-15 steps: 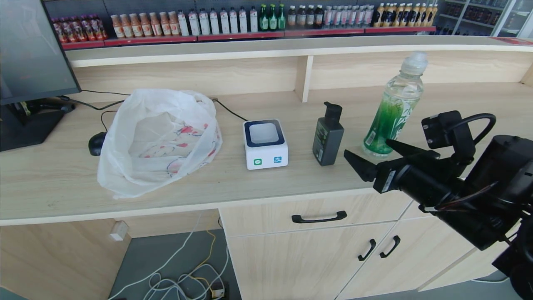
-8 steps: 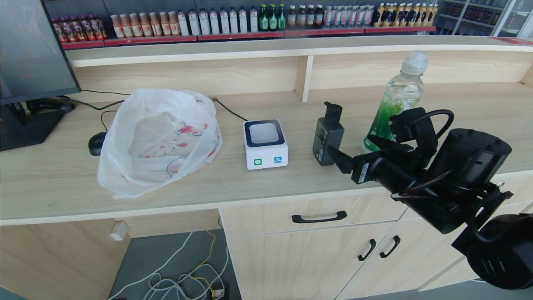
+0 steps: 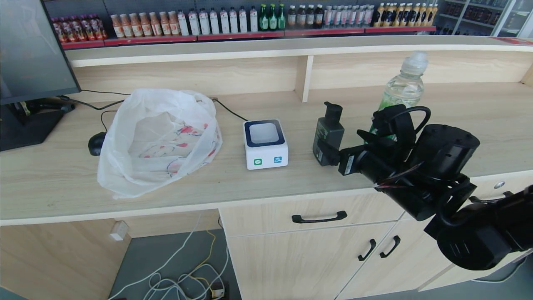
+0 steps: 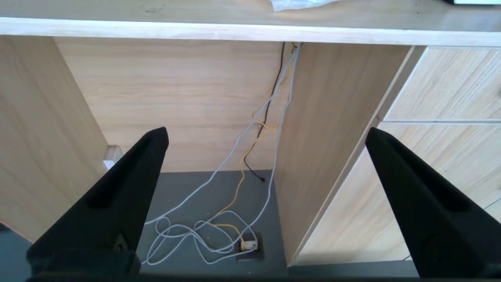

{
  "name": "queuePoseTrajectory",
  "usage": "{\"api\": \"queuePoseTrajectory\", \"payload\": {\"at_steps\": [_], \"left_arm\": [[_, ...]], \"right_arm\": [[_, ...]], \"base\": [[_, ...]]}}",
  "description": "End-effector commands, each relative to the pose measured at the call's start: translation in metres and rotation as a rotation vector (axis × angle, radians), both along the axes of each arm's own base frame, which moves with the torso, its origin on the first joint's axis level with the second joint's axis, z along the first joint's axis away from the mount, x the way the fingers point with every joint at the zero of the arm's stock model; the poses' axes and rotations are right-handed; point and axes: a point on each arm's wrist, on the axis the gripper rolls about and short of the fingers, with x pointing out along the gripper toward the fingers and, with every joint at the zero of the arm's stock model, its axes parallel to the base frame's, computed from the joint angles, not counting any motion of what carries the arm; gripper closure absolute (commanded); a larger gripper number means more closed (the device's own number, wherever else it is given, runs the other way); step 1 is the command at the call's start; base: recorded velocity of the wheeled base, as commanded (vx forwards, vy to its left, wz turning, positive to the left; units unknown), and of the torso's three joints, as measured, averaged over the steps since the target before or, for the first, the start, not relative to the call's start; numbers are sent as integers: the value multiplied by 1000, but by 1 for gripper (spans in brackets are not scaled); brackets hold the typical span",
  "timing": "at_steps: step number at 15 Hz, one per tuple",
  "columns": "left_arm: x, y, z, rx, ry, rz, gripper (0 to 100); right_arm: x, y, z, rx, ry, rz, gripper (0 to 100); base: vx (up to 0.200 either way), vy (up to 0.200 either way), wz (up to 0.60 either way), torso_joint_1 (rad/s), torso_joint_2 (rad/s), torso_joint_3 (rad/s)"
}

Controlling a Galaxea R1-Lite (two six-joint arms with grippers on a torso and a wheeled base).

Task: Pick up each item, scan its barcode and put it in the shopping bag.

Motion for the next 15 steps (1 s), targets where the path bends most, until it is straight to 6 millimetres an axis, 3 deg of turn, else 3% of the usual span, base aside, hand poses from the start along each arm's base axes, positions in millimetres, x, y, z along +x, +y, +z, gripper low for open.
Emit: {"api": "queuePoseTrajectory", "payload": {"at_steps": [1,5,15], "left_arm": [[0,0,0,0,0,1,0],[0,0,0,0,0,1,0],[0,0,0,0,0,1,0]], "right_arm": [[6,3,-6,-6,11,0,0],[28,10,-5,10,-20,-18,0],[50,21,-11,23,-46,-28,0]], "base": [[0,0,0,0,0,0],[0,0,0,0,0,0],[0,0,0,0,0,0]]}}
